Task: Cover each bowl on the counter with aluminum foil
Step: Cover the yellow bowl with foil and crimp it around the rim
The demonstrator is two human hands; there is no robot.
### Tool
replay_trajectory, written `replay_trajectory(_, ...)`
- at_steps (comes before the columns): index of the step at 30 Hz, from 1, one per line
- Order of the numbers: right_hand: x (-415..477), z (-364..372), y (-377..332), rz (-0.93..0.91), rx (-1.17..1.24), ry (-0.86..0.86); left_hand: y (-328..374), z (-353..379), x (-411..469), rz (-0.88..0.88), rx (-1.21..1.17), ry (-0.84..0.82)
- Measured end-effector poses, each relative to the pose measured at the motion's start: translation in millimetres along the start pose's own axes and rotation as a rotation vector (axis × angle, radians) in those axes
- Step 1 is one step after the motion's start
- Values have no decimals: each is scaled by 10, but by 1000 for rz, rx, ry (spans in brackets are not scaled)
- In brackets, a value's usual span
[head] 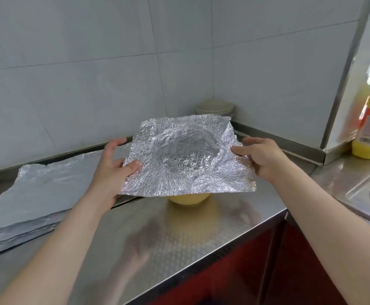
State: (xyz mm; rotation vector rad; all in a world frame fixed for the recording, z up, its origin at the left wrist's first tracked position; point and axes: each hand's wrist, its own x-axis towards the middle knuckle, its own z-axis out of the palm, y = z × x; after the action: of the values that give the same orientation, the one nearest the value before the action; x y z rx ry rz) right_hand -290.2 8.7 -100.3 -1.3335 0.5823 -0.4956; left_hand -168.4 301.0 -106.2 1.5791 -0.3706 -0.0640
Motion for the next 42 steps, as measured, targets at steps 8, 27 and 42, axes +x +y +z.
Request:
replay_trajectory(8, -63, 26, -11, 12, -5, 33, -34, -52, -79, 13, 148, -137)
replay_trajectory(27, -475, 532, -82, -769, -1153, -172, -149, -70, -22, -14, 129, -252)
replay_trajectory(42, -586, 677, 202, -710, -1564, -567, -233, -191, 55, -24, 97, -271)
